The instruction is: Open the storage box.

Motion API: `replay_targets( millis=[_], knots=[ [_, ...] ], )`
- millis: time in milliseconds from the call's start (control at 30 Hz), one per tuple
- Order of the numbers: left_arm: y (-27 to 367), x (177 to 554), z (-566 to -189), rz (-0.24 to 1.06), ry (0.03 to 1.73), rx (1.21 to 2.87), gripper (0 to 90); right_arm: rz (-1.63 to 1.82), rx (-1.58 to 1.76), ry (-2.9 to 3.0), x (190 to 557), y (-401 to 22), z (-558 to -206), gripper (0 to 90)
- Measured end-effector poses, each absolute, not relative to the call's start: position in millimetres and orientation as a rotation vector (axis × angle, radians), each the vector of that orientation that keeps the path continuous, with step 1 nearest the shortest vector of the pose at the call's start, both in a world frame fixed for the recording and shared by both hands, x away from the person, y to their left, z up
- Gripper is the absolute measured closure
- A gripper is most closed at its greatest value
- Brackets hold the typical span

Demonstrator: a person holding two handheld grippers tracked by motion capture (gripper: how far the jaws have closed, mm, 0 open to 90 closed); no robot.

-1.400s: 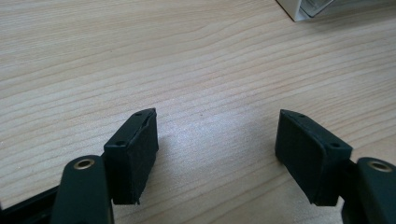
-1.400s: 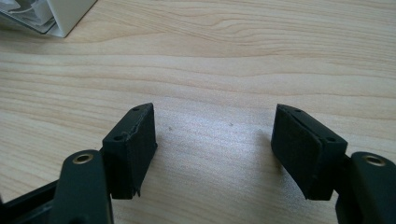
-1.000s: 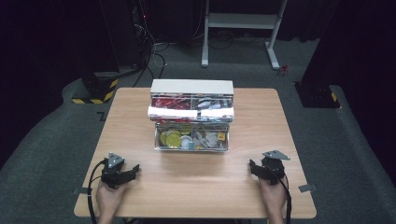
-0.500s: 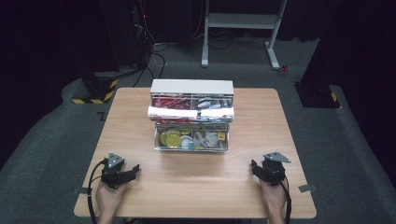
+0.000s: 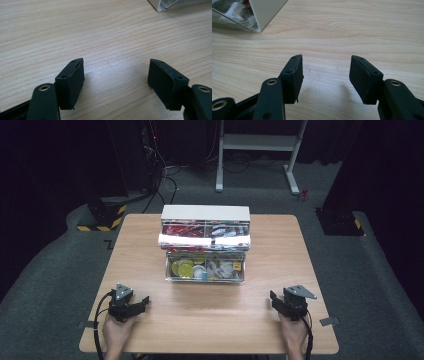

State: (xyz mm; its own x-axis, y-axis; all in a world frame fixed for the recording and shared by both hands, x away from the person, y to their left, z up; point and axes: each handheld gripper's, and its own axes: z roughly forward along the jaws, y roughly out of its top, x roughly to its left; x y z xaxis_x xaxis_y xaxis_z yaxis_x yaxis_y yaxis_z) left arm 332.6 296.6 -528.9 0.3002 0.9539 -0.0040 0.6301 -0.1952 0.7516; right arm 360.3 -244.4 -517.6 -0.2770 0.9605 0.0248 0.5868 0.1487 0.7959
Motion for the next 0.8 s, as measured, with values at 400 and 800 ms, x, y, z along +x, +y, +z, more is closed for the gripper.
replay_targets(
  millis=[400,800],
  knots=[
    [297,333,-529,0.634,1.408,1.916,29.8,1.04,1.418,2.011,359,-233,-519,39.7],
    [297,333,-529,0.633,1.408,1.919,29.7,1.157,1.416,1.988,359,-219,-512,31.2]
  ],
)
